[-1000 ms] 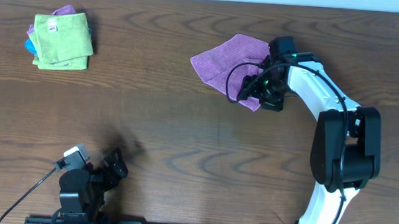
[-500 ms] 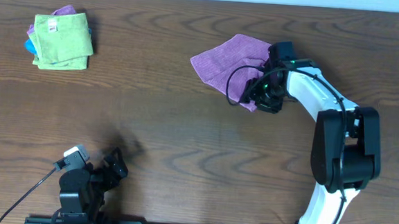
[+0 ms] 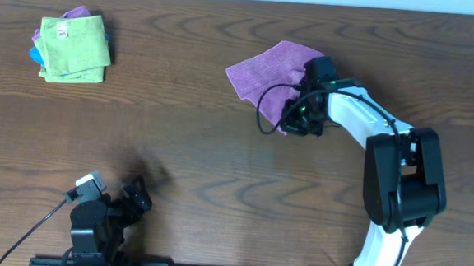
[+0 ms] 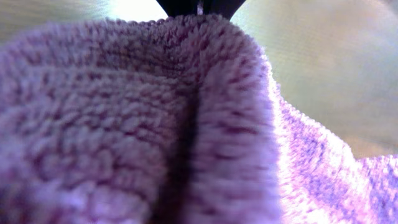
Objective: Fold the cloth
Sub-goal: 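Lay the purple cloth flat at center and release with right gripper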
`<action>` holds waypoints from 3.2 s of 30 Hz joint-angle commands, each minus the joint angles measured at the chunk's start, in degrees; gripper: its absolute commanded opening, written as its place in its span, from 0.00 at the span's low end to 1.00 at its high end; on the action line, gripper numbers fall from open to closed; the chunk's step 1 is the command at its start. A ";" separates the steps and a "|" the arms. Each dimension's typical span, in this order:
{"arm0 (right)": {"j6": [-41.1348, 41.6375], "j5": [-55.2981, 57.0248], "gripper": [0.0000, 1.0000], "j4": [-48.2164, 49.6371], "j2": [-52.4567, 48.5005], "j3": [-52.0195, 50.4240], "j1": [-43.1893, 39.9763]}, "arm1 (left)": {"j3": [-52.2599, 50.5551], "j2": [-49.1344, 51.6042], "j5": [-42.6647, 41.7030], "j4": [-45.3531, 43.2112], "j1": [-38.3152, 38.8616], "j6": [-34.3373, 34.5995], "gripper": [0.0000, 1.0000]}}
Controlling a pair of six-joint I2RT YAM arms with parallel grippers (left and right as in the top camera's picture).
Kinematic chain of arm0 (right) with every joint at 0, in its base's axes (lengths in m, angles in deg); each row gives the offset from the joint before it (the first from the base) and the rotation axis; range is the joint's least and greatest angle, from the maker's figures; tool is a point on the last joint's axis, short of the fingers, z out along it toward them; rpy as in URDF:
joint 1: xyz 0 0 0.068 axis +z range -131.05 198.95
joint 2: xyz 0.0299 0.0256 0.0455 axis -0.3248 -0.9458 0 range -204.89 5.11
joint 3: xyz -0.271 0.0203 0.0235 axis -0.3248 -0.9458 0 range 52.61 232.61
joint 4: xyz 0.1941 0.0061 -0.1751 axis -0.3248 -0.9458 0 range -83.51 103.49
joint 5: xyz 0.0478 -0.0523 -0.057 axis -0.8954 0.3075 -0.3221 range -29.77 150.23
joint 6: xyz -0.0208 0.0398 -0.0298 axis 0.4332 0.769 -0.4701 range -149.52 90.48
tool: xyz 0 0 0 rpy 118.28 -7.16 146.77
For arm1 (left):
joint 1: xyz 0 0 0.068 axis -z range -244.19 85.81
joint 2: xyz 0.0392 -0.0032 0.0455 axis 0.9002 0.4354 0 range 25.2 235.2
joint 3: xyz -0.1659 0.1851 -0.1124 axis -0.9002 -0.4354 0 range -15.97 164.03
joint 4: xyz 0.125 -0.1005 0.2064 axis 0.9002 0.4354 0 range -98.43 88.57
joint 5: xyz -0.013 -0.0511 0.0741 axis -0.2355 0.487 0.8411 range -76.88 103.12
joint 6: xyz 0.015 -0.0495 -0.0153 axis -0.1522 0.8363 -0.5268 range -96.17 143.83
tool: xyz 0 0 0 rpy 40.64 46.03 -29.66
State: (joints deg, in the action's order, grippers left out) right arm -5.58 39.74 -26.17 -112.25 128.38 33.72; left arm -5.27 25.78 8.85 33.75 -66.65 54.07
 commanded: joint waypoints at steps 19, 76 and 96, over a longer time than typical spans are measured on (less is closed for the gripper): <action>7.17 -12.57 0.24 8.83 0.66 -0.52 22.08 | -0.52 -0.37 0.50 0.02 0.24 0.59 0.96; -0.35 -0.92 0.68 2.69 11.52 -14.60 9.27 | -0.52 -0.37 0.39 0.02 0.24 0.66 0.95; 0.85 -0.48 0.01 7.52 6.47 -14.60 9.99 | -0.52 -0.37 0.39 0.00 0.24 0.63 0.95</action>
State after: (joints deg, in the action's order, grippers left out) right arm -5.07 37.42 -18.41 -104.08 114.74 43.34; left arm -5.30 25.78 8.87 33.75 -66.65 54.10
